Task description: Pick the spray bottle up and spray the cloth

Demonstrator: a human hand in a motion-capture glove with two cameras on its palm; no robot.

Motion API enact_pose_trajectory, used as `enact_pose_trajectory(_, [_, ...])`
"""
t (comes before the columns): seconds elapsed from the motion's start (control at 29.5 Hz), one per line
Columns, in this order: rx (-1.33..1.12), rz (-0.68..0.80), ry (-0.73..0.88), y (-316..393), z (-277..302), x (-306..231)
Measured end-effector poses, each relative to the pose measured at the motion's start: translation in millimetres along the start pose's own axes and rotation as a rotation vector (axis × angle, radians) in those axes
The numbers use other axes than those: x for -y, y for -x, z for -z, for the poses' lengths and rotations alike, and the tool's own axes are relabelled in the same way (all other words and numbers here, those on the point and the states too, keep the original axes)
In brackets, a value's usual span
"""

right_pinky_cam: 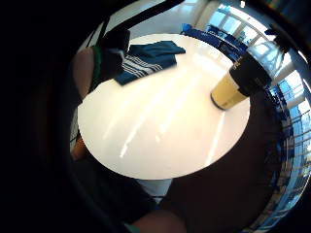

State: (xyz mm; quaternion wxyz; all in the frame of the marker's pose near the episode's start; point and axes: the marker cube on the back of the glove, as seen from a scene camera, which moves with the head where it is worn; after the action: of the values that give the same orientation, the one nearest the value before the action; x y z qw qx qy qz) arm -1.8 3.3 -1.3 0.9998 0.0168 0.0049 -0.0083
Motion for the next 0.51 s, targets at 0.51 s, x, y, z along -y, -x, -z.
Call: enact_pose_trajectory(0.51, [0.076,-0.007,-0.137,-23.8,10.2,13.6])
